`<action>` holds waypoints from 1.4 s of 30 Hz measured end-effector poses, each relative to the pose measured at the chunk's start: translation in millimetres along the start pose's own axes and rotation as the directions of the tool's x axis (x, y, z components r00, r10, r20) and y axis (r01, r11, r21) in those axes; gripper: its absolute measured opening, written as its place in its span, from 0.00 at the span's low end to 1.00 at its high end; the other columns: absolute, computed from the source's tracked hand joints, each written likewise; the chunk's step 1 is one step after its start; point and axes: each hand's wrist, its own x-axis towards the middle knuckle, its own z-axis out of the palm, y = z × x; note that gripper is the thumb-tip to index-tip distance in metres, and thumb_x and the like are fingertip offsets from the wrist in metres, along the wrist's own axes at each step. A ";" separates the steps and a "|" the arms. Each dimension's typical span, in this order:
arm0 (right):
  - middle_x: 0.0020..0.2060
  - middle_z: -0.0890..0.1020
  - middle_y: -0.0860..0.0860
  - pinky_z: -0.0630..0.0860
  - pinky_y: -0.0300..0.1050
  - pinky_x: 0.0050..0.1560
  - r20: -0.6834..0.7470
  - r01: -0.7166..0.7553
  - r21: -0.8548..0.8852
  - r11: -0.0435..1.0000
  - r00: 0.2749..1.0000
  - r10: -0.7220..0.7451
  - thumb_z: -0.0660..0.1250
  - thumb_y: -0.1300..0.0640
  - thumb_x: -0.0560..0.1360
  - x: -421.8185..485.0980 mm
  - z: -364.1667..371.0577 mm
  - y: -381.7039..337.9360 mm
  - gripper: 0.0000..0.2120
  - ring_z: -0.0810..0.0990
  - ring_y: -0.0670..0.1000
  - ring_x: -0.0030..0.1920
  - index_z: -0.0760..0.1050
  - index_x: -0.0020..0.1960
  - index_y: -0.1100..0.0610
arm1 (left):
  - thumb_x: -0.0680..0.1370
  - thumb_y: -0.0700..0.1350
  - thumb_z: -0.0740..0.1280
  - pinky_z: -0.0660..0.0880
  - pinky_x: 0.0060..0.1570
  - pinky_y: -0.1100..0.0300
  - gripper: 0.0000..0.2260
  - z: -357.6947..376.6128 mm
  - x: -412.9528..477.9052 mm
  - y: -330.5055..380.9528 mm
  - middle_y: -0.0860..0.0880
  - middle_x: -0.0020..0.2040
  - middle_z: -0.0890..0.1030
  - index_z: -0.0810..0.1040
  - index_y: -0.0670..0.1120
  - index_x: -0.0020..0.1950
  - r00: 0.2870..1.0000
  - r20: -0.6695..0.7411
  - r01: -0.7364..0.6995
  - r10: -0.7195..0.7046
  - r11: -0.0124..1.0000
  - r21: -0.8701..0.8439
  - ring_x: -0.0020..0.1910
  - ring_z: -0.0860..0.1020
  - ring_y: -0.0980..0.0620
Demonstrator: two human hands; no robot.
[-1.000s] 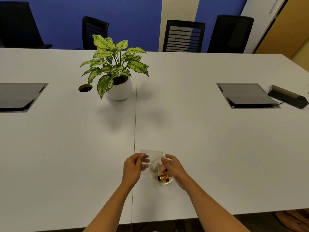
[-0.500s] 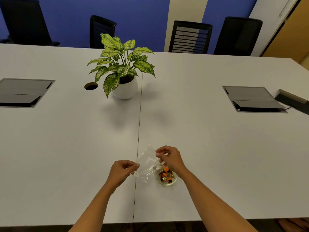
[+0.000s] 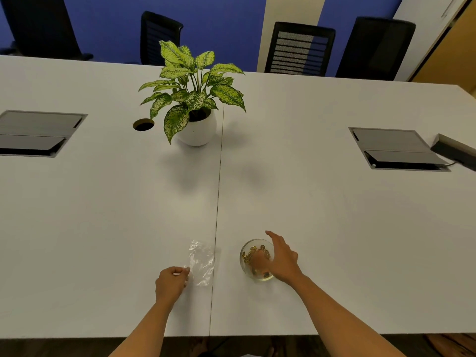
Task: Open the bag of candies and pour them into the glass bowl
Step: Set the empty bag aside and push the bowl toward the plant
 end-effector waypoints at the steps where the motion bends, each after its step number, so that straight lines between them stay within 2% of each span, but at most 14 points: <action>1: 0.75 0.64 0.47 0.53 0.57 0.72 0.024 -0.010 -0.002 1.000 1.000 0.010 0.73 0.41 0.69 -1.5 1.1 5.0 0.42 0.64 0.53 0.74 0.55 0.77 0.45 | 0.76 0.49 0.70 0.79 0.52 0.47 0.14 1.3 -0.2 -1.7 0.43 0.44 0.84 0.81 0.39 0.53 1.000 0.005 0.007 -0.007 1.000 0.031 0.43 0.83 0.43; 3: 0.75 0.63 0.47 0.52 0.57 0.72 0.062 -0.017 0.005 1.000 0.998 0.017 0.74 0.38 0.67 -4.1 3.0 12.0 0.47 0.63 0.53 0.75 0.52 0.78 0.45 | 0.75 0.53 0.69 0.77 0.54 0.48 0.17 3.6 -2.9 -0.9 0.42 0.53 0.83 0.80 0.42 0.56 1.000 -0.014 -0.007 0.009 0.989 0.146 0.50 0.81 0.42; 5: 0.76 0.63 0.47 0.51 0.57 0.73 0.076 -0.025 0.043 0.999 0.997 0.022 0.76 0.36 0.63 -6.6 3.7 16.2 0.52 0.62 0.53 0.75 0.50 0.78 0.44 | 0.73 0.59 0.69 0.75 0.55 0.46 0.24 7.0 -6.4 0.9 0.42 0.62 0.78 0.77 0.45 0.63 0.993 -0.103 -0.016 0.051 0.948 0.317 0.58 0.78 0.40; 8: 0.77 0.61 0.47 0.51 0.58 0.73 0.096 -0.022 0.072 0.997 0.995 0.015 0.77 0.34 0.58 -9.8 2.3 20.2 0.59 0.61 0.53 0.76 0.47 0.78 0.43 | 0.71 0.63 0.68 0.71 0.62 0.40 0.33 13.7 -13.6 6.9 0.41 0.72 0.68 0.68 0.47 0.71 0.958 -0.173 -0.101 0.228 0.835 0.541 0.68 0.70 0.38; 10: 0.77 0.61 0.47 0.51 0.58 0.74 0.128 -0.004 0.057 0.998 0.992 -0.003 0.79 0.33 0.55 -11.6 0.9 22.5 0.63 0.60 0.53 0.76 0.45 0.78 0.43 | 0.71 0.61 0.69 0.69 0.65 0.41 0.36 20.7 -14.1 13.0 0.42 0.75 0.64 0.65 0.47 0.74 0.918 -0.091 -0.265 0.387 0.765 0.587 0.72 0.66 0.39; 13: 0.78 0.59 0.47 0.51 0.57 0.74 0.175 0.007 0.023 1.000 0.984 -0.011 0.81 0.36 0.53 -12.2 -0.7 25.5 0.66 0.60 0.54 0.77 0.43 0.78 0.43 | 0.69 0.62 0.72 0.62 0.71 0.44 0.42 38.1 -12.2 28.1 0.46 0.79 0.59 0.58 0.51 0.77 0.841 0.169 -0.507 0.513 0.640 0.578 0.76 0.60 0.44; 17: 0.78 0.57 0.47 0.53 0.57 0.75 0.186 0.005 0.002 1.000 0.982 -0.006 0.83 0.42 0.54 -13.6 -1.6 26.3 0.67 0.60 0.55 0.77 0.41 0.79 0.43 | 0.64 0.67 0.72 0.44 0.76 0.43 0.51 70.1 -11.5 52.4 0.50 0.80 0.52 0.47 0.55 0.78 0.763 0.469 -0.646 0.445 0.490 0.586 0.79 0.45 0.48; 22: 0.78 0.58 0.47 0.59 0.60 0.74 0.184 0.021 -0.003 1.000 0.983 -0.020 0.83 0.48 0.55 -16.0 -4.1 24.6 0.67 0.63 0.56 0.76 0.39 0.78 0.42 | 0.61 0.68 0.73 0.36 0.74 0.43 0.55 94.8 -10.5 70.2 0.51 0.79 0.57 0.49 0.52 0.79 0.722 0.587 -0.692 0.367 0.376 0.616 0.79 0.44 0.50; 24: 0.78 0.60 0.47 0.64 0.60 0.73 0.183 0.017 0.032 0.999 0.983 -0.023 0.83 0.50 0.56 -15.9 -5.7 25.1 0.67 0.64 0.56 0.76 0.39 0.78 0.41 | 0.60 0.67 0.74 0.35 0.74 0.42 0.55 100.5 -9.8 72.0 0.50 0.79 0.58 0.50 0.52 0.78 0.712 0.609 -0.702 0.350 0.375 0.606 0.79 0.45 0.50; 27: 0.78 0.61 0.47 0.71 0.56 0.70 0.176 0.018 0.080 0.997 0.984 -0.032 0.84 0.53 0.56 -15.2 -6.8 26.2 0.67 0.67 0.54 0.74 0.39 0.77 0.39 | 0.59 0.65 0.76 0.35 0.74 0.42 0.55 106.4 -8.6 69.6 0.50 0.78 0.61 0.51 0.52 0.78 0.712 0.611 -0.696 0.346 0.463 0.549 0.79 0.50 0.50; 30: 0.77 0.63 0.48 0.74 0.56 0.67 0.144 0.036 0.081 0.996 0.988 -0.047 0.84 0.52 0.56 -12.7 -5.0 28.1 0.67 0.70 0.54 0.73 0.39 0.76 0.37 | 0.59 0.61 0.78 0.37 0.75 0.41 0.51 109.7 -7.5 65.9 0.52 0.75 0.68 0.57 0.54 0.76 0.724 0.574 -0.675 0.382 0.562 0.477 0.77 0.60 0.50; 33: 0.75 0.65 0.48 0.75 0.56 0.65 0.111 0.062 0.113 0.992 0.991 -0.075 0.84 0.52 0.56 -9.5 -4.2 31.9 0.65 0.71 0.53 0.71 0.40 0.74 0.33 | 0.57 0.62 0.78 0.37 0.75 0.40 0.48 109.9 -4.5 66.5 0.54 0.71 0.73 0.62 0.55 0.74 0.722 0.559 -0.674 0.407 0.593 0.440 0.73 0.67 0.50; 38: 0.73 0.67 0.48 0.78 0.48 0.60 0.052 0.101 0.175 0.979 0.992 -0.112 0.84 0.51 0.55 10.8 -23.1 29.9 0.63 0.74 0.48 0.66 0.42 0.73 0.33 | 0.58 0.64 0.77 0.33 0.73 0.42 0.48 115.1 7.8 90.6 0.51 0.69 0.76 0.62 0.55 0.74 0.696 0.539 -0.705 0.475 0.595 0.385 0.77 0.60 0.51; 42: 0.72 0.69 0.48 0.80 0.47 0.59 -0.006 0.170 0.220 0.961 0.985 -0.173 0.85 0.54 0.56 51.9 -62.2 16.7 0.62 0.75 0.46 0.62 0.45 0.74 0.38 | 0.60 0.61 0.79 0.35 0.74 0.44 0.48 125.9 30.1 140.8 0.48 0.70 0.75 0.62 0.53 0.75 0.689 0.492 -0.713 0.532 0.618 0.330 0.77 0.60 0.50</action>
